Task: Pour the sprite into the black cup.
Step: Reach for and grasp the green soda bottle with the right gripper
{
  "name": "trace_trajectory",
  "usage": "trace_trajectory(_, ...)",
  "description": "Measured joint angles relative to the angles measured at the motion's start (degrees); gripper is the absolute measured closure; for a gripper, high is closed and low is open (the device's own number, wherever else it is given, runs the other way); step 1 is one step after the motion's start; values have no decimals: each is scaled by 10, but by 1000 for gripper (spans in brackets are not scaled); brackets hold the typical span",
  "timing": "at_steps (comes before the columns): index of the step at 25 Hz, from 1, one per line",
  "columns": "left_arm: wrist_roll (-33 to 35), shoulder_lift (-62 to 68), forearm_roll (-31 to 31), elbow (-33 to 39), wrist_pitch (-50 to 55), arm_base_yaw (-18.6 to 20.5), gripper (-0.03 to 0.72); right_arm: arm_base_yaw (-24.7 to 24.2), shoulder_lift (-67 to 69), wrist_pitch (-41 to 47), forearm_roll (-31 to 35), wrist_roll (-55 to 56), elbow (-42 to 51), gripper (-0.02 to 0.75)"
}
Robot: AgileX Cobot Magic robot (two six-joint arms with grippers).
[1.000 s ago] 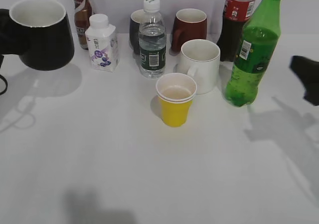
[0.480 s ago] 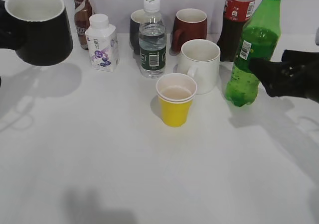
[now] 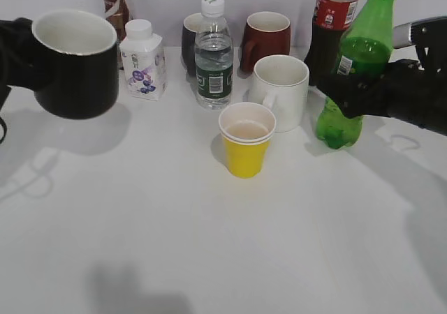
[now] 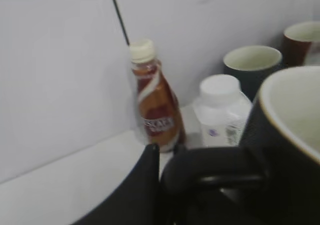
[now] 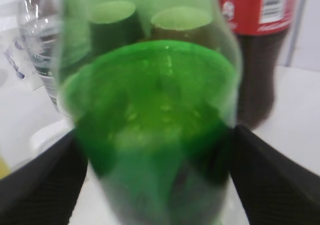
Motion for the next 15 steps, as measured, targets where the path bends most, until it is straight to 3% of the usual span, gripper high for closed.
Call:
trace_trajectory(2,0,-10,0,0,28,-18,636,0,7,0,-6,2,-8,164)
trace_trajectory(4,0,-19,-1,0,48,-39,636,0,5,1,-20,2,-10,292)
trace_trajectory(5,0,-23,-1,0,52,-52,636,0,1,3,-34,2,-10,307)
trace_trajectory(9,0,-34,-2,0,56,-104,636,0,-49,32,-88,2,-7,307)
trace_trajectory(15,0,-39,-37,0,56,-189,636,45,-172,131,-91,-53,-7,307)
